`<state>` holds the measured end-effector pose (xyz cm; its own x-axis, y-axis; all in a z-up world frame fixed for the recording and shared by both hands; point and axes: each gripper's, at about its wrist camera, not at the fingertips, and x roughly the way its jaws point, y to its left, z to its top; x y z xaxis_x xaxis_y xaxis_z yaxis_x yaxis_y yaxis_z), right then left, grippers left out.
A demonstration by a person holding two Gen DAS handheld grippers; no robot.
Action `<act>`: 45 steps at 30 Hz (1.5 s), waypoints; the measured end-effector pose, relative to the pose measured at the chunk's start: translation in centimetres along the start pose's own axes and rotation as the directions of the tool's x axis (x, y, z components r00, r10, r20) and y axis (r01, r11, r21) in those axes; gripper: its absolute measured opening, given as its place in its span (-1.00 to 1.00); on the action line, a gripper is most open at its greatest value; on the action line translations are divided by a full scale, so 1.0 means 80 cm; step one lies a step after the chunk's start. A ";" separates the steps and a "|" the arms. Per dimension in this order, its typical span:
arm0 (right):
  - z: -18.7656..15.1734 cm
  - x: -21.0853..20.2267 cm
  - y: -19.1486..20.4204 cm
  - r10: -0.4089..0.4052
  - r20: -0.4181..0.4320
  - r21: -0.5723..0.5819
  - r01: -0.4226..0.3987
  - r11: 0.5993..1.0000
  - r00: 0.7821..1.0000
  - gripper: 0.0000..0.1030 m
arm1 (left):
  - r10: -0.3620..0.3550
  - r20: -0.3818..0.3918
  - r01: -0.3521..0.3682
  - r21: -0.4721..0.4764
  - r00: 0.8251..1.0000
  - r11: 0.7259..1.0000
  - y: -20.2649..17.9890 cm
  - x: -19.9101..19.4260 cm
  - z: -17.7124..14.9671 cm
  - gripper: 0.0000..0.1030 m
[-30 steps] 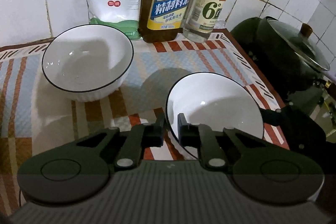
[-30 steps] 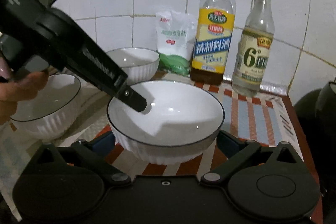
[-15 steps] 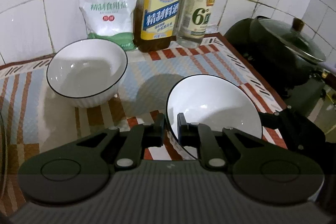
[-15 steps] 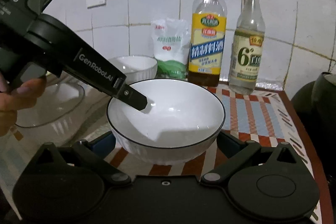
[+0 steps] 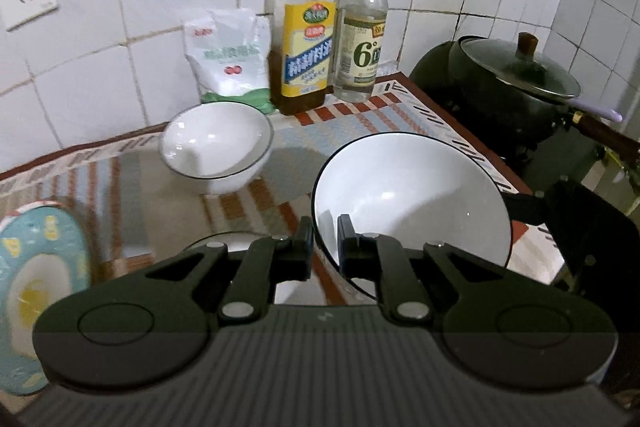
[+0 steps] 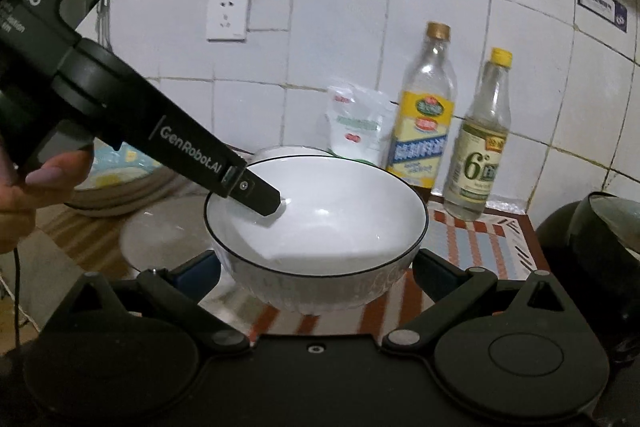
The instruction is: Organize plates and bowls
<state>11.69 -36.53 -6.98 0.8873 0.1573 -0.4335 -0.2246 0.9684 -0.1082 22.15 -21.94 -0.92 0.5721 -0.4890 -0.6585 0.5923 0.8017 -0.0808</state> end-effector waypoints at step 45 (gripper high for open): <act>0.010 0.082 0.084 0.110 -0.132 0.001 -0.111 0.994 0.985 1.00 | 0.074 -0.050 -0.078 -0.076 0.996 0.994 0.125 -0.002 -0.053 -0.80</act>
<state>16.28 -28.82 -9.84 0.7962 0.2360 -0.5571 -0.3213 0.9452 -0.0588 25.53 -12.40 -4.78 0.5857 -0.4105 -0.6989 0.5014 0.8610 -0.0856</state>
